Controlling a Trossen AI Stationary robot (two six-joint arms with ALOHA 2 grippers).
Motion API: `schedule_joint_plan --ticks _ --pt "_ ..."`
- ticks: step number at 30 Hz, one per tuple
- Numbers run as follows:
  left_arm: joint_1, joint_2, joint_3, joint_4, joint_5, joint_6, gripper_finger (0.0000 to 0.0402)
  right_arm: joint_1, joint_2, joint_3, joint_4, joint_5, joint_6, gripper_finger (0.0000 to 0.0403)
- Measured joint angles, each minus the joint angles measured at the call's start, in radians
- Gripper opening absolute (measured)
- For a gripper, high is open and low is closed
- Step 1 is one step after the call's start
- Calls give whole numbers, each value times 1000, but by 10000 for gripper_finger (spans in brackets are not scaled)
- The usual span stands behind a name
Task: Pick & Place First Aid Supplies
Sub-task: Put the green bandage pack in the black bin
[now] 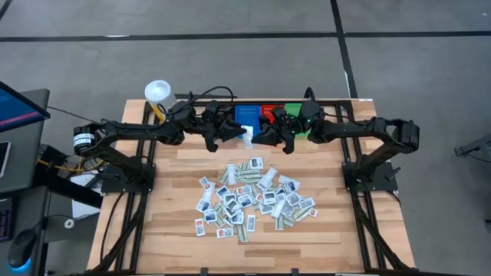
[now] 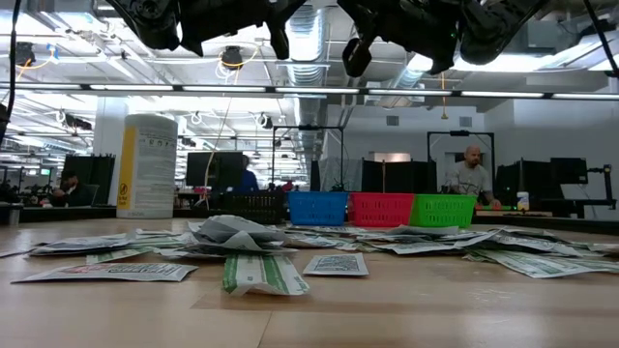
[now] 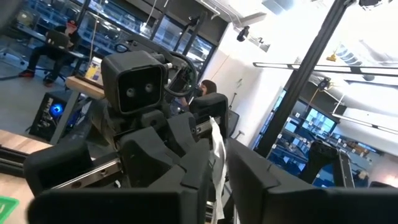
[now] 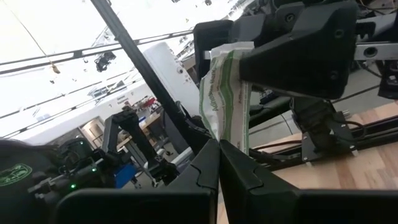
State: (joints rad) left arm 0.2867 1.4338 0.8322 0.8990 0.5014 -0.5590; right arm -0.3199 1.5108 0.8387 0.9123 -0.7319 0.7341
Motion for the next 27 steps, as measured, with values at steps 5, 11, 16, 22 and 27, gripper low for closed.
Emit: schedule_joint_plan --ticks 5,11,16,22,27 --pt "-6 0 0 3 0 0 8 0 0 0 0 -1 0 0" --pt "-13 -1 0 2 0 0 8 0 0 0 0 -1 0 0" --pt "-18 -1 0 2 -1 0 7 0 0 0 0 -2 1 0" --pt "-17 -1 0 1 -1 1 6 1 0 0 0 -1 26 3" --pt "-18 -1 0 -1 0 1 7 8 0 0 1 0 27 33"
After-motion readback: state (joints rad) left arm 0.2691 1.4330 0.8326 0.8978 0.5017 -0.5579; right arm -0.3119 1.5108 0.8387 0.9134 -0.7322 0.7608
